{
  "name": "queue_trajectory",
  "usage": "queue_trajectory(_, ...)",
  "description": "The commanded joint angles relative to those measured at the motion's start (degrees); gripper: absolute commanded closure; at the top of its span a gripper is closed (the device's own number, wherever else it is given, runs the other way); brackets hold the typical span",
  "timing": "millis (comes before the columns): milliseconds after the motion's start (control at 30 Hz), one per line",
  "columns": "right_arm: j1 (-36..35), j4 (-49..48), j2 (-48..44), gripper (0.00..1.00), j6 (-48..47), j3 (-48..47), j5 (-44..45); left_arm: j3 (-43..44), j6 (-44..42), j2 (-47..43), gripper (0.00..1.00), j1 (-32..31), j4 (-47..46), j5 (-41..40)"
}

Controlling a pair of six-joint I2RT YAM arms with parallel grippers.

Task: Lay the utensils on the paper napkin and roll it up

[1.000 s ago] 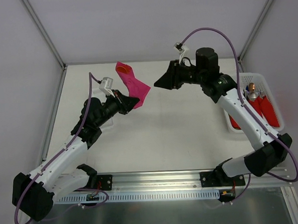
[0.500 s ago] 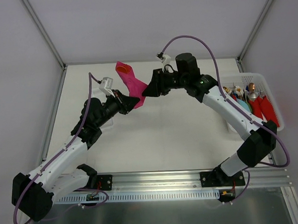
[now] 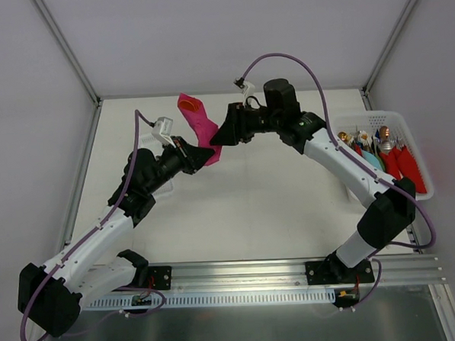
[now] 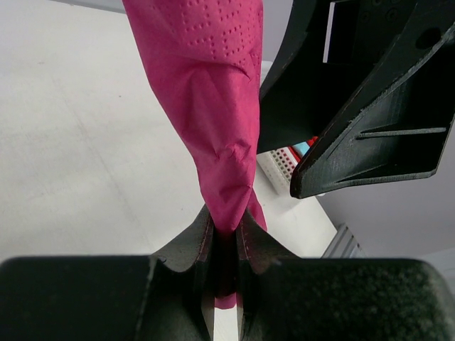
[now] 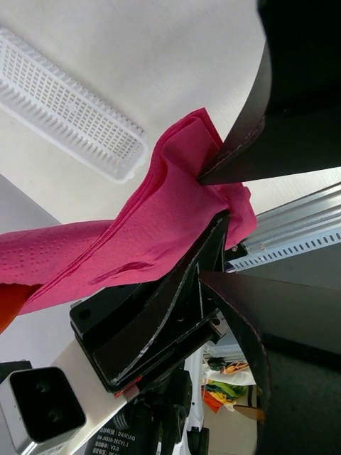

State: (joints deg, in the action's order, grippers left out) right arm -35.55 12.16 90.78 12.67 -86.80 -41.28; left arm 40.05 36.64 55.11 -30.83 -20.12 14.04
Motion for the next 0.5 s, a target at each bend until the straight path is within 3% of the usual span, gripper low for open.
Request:
queue_trajectory(0,-0.4,-4.3,0.5,0.44,1.7,-2.1,-3.1,2.8,0.3,0.0,1.0,-1.0,-1.8,2.0)
queue_trajectory(467,-0.4,-8.1,1.9,0.44,6.2,-0.7,-6.6,3.1,0.1,-0.5,1.0,-1.1,-2.3,1.8)
